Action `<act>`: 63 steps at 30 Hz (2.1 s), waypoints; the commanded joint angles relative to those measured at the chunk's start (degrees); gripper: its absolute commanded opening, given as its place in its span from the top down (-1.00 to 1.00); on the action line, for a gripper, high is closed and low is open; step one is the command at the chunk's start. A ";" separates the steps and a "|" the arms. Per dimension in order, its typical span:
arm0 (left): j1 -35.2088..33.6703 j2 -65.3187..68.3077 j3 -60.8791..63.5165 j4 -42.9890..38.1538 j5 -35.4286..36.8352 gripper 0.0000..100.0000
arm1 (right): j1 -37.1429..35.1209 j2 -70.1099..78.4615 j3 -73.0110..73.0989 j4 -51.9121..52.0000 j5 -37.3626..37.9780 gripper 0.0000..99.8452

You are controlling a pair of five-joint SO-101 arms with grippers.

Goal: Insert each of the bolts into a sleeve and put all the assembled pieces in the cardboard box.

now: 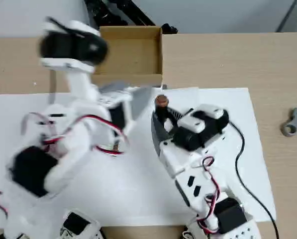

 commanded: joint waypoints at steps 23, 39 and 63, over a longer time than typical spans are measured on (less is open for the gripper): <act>-25.58 -0.70 1.89 12.04 -16.26 0.99 | 8.22 84.18 -56.35 -26.95 -0.62 0.99; -26.02 -0.09 8.40 10.11 -17.93 0.99 | 10.07 117.93 -84.48 -20.88 -0.53 0.76; -26.11 15.82 22.37 1.76 -17.41 0.74 | 10.51 106.59 -89.14 4.79 -0.44 0.76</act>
